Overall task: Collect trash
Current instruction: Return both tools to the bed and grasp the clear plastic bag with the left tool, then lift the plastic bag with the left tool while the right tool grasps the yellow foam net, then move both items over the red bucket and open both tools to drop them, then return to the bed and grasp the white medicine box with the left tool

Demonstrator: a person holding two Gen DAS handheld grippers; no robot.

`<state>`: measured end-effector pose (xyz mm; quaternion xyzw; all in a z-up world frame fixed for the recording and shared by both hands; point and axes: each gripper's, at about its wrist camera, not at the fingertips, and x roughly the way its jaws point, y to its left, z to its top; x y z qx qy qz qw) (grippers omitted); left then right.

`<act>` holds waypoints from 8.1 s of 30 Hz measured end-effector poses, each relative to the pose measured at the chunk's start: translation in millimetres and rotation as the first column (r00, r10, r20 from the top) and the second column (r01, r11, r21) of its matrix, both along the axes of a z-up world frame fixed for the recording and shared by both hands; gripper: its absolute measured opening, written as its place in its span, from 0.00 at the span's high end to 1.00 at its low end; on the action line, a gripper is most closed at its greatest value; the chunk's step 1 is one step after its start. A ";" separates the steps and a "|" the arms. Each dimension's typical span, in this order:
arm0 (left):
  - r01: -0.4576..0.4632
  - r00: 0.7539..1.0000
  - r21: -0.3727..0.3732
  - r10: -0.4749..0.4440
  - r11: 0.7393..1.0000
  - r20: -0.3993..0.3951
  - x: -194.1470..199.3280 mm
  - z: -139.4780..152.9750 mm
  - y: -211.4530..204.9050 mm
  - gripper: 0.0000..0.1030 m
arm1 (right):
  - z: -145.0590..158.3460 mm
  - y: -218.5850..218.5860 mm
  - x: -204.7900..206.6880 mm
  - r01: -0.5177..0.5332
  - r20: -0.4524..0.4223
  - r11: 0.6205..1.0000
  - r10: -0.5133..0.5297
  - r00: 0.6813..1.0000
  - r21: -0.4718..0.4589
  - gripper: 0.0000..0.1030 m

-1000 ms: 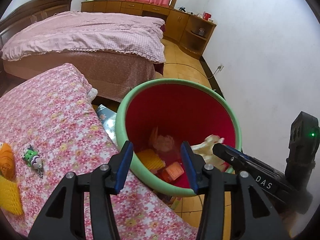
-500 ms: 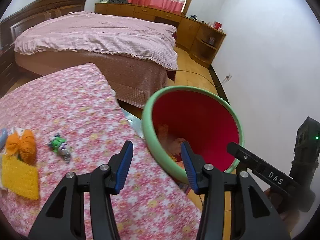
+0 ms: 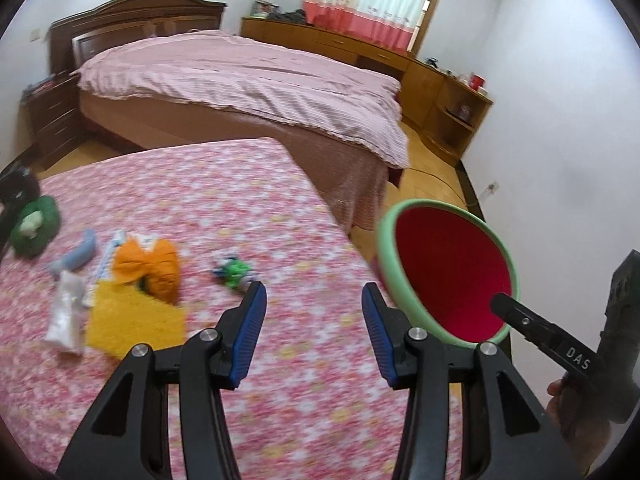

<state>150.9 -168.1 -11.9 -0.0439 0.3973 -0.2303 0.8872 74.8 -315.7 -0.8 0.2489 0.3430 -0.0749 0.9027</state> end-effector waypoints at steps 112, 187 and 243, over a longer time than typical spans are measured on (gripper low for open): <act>-0.420 0.908 0.069 0.420 0.905 0.014 -45.2 -19.4 203.8 0.70 | -0.1 202.6 39.9 -0.429 0.022 0.902 0.430 0.903 -0.042 0.88; 0.177 0.984 0.159 -0.178 0.971 -0.009 15.4 -35.7 -179.3 0.58 | -29.2 -102.0 -13.7 0.084 0.007 0.995 -0.085 0.996 0.045 0.65; -0.231 0.969 0.224 0.245 0.947 -0.038 66.9 -55.9 107.8 0.51 | -7.4 95.7 69.6 -0.199 -0.054 0.979 0.196 0.979 -0.047 0.52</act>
